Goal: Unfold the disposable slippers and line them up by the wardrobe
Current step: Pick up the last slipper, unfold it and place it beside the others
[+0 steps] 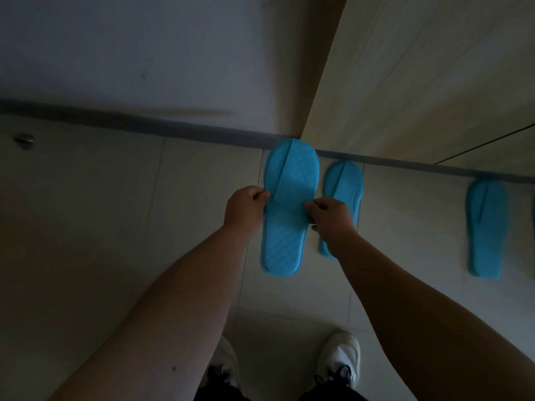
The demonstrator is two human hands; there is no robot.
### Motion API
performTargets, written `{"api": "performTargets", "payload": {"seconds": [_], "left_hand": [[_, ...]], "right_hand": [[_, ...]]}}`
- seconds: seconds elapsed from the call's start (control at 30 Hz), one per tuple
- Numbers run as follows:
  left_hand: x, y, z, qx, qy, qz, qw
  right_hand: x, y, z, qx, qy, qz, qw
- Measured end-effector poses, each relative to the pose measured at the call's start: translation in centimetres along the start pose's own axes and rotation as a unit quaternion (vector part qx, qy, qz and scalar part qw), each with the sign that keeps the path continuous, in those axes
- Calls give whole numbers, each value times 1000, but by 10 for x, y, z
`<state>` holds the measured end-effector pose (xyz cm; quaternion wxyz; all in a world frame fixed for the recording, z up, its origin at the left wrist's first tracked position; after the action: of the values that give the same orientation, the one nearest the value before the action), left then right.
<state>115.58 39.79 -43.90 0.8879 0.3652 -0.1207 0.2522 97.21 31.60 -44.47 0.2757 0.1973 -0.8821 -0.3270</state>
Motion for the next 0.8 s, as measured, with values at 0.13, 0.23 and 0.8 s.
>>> {"api": "performTargets", "payload": {"seconds": [0.13, 0.23, 0.8], "left_hand": [[-21, -43, -24, -40, -89, 28, 995], [-32, -71, -41, -44, -123, 39, 991], [-41, -136, -81, -37, -218, -3, 975]], "right_hand": [[-23, -48, 32, -8, 24, 33, 999], [-36, -79, 44, 0, 57, 47, 997], [-74, -142, 60, -33, 156, 26, 987]]}}
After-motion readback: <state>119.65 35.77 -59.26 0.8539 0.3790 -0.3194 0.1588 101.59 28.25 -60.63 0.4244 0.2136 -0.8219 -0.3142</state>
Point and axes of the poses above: each hand's wrist, its own y-axis away from the middle knuckle, its own x-axis out of the back of the hand, z = x × y, the point moved 6 cm from there along -y, towards the middle knuckle, and after that the axes turned 3 degrees about y, right-handed, at the moved point
